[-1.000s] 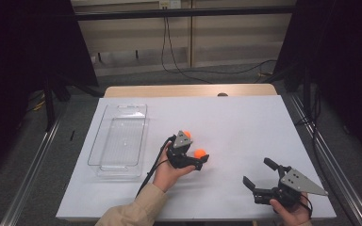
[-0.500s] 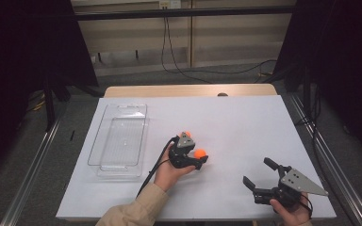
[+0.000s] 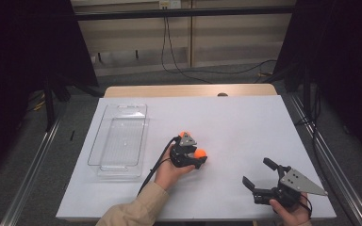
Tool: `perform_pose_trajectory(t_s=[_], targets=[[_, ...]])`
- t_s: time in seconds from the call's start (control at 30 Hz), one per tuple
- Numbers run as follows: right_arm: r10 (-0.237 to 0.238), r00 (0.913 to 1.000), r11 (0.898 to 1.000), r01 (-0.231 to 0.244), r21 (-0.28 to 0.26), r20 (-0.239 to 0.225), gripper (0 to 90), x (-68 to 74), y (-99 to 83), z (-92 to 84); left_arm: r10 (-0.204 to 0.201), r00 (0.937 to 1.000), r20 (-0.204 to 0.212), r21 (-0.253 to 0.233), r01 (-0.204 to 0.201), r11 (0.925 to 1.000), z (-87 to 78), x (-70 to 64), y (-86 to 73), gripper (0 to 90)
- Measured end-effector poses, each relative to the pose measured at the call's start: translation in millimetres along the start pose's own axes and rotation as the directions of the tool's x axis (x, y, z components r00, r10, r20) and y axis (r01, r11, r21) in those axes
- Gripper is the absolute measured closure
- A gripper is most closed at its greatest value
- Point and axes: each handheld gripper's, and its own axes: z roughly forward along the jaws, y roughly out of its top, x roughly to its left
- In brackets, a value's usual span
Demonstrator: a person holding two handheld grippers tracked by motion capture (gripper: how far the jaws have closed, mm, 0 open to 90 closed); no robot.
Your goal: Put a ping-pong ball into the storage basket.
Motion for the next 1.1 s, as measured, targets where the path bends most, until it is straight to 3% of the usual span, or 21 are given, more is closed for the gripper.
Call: perform_pose_trajectory(t_s=[0.63,1.1], targets=[[-0.001,1.0,1.0,0.001,-0.002,0.005,2.1,0.2,0.9,0.0,-0.013,0.9997,0.023,0.014,0.013,0.9998,0.5,3.1,-0.5,50.1],[-0.001,0.9999,1.0,0.001,-0.005,0.01,2.2,-0.4,1.3,-1.1,-0.02,0.9993,0.032,0.015,0.019,0.9997,-3.4,1.6,1.4,50.8]])
